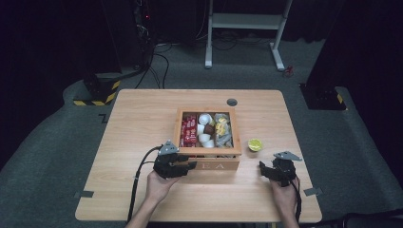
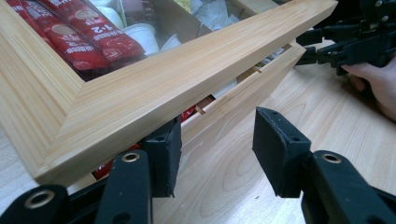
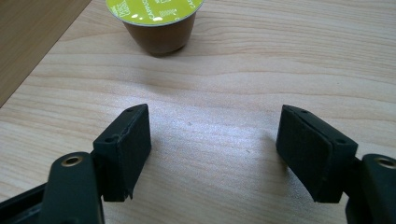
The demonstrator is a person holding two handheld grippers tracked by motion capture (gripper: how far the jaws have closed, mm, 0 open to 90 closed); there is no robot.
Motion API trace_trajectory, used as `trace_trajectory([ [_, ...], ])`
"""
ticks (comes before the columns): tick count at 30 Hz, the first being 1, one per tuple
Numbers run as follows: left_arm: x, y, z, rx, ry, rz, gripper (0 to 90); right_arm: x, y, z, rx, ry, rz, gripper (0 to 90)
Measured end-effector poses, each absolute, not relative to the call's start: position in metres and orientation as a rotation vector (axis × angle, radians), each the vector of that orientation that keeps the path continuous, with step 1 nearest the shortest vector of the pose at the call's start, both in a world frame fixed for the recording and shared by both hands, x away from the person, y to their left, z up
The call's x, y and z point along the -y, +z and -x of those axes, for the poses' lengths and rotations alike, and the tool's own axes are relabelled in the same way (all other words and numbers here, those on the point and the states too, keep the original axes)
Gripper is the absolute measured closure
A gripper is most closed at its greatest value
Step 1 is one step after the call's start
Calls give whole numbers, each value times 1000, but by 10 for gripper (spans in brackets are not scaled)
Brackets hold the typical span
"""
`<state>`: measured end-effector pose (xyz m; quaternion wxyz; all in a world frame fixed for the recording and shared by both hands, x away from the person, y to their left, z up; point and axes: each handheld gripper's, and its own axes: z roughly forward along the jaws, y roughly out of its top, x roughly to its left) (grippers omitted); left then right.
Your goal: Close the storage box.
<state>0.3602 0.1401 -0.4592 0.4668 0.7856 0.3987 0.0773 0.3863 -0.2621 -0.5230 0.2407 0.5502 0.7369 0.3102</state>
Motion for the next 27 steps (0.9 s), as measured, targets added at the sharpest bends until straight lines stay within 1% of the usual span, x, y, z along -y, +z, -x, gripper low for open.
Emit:
trace_trajectory([
  [4, -141, -464, -360, -969, 138, -1933, 531, 262, -523, -386, -2016, 849, -1506, 263],
  [16, -139, -470, -357, -953, 129, -1952, 534, 262, -523, -386, -2016, 849, -1505, 263],
  [18, -136, -472, -356, -931, 126, -1990, 525, 262, -523, -386, -2016, 849, -1505, 263],
  [27, -137, -472, -353, -932, 134, -1998, 459, 262, -523, -386, -2016, 849, -1505, 263],
])
